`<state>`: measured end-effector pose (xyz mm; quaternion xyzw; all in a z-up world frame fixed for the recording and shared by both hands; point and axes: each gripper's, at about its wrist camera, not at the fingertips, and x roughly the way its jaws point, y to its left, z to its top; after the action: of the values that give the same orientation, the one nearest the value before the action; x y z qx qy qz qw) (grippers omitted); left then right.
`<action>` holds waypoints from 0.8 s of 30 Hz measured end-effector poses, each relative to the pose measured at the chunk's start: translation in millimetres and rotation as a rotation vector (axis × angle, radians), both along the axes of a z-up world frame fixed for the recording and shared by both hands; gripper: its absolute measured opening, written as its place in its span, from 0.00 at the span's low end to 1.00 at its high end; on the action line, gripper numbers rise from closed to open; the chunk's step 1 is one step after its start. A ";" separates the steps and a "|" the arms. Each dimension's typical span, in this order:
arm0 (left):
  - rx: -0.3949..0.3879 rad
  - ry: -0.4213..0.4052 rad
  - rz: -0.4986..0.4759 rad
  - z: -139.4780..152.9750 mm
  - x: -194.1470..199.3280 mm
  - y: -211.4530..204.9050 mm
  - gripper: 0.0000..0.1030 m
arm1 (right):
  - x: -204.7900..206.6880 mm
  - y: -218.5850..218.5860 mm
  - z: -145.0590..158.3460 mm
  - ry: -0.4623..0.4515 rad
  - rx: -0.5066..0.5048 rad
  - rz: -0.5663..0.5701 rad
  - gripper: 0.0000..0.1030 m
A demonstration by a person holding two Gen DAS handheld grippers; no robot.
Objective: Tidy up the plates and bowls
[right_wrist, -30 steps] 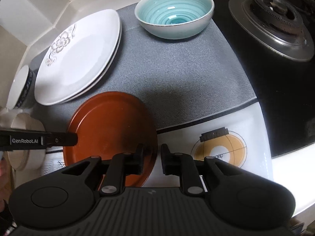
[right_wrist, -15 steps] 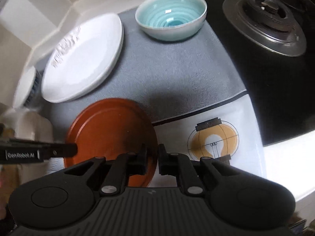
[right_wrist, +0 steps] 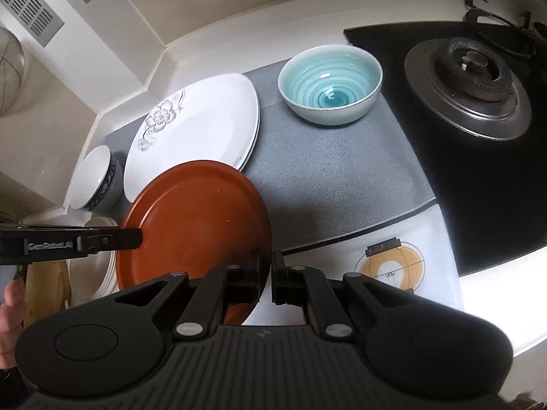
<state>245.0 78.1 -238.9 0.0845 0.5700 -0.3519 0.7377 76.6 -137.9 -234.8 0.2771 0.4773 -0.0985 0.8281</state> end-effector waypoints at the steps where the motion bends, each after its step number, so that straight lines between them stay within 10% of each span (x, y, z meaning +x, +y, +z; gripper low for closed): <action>1: -0.008 0.023 0.006 0.0 2.5 2.0 0.08 | -0.1 0.2 0.7 -0.006 -0.007 -0.014 0.06; 24: -0.173 0.051 0.178 38.4 78.9 12.5 0.08 | 77.4 -15.8 57.1 -0.190 -0.083 -0.001 0.05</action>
<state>323.9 90.5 -200.4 -0.0392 0.5612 -0.3347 0.7560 154.0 -153.7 -177.7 0.2509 0.3920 -0.0917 0.8803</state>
